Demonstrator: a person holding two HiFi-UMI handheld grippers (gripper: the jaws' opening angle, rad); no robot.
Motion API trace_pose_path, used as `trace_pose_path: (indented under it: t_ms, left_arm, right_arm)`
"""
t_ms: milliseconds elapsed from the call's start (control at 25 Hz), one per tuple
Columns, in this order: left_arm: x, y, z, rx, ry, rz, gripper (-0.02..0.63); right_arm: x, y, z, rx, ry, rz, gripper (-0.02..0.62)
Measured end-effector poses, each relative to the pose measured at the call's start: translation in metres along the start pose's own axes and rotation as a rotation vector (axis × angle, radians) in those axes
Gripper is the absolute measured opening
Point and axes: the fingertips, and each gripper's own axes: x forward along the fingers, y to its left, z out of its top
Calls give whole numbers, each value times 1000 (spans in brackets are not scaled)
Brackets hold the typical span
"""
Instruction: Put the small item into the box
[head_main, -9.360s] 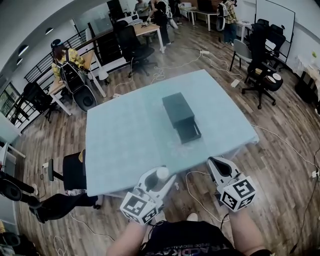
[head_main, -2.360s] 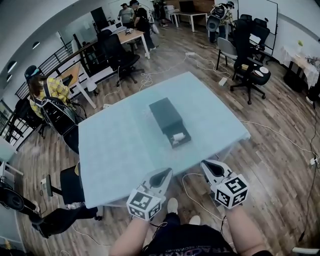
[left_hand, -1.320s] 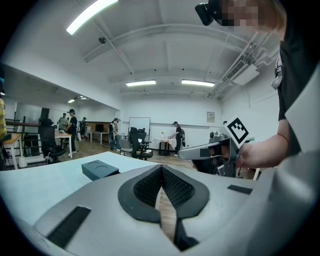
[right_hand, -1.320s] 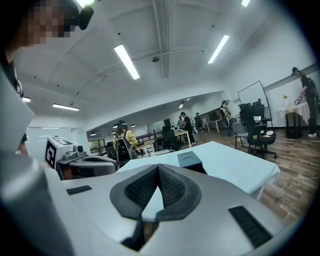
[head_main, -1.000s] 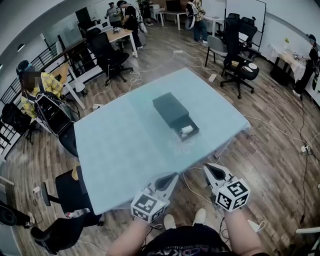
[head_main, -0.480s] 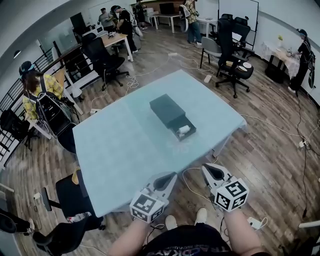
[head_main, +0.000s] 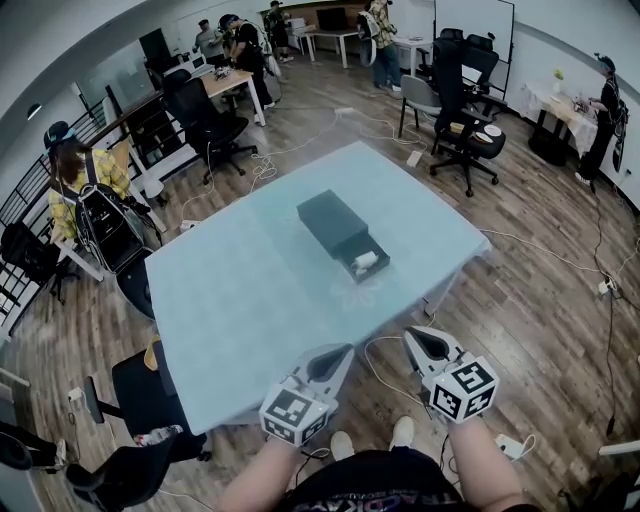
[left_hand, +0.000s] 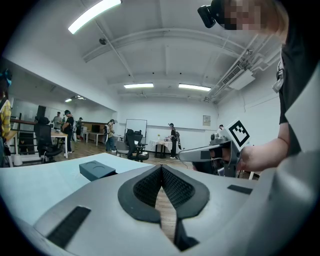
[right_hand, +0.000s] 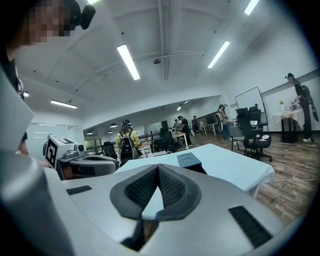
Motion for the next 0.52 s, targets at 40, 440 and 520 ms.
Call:
trace_pose_path:
  t_ms: [40, 440, 520]
  left_arm:
    - [1, 0, 0, 0, 0, 2, 34]
    - [7, -3, 0, -12, 3, 19, 34]
    - [10, -5, 2, -12, 0, 19, 34]
  right_arm:
    - [0, -1, 0, 0, 1, 1, 18]
    - [-3, -8, 0, 1, 11, 18, 18]
    - [-4, -11, 2, -2, 13, 22, 18]
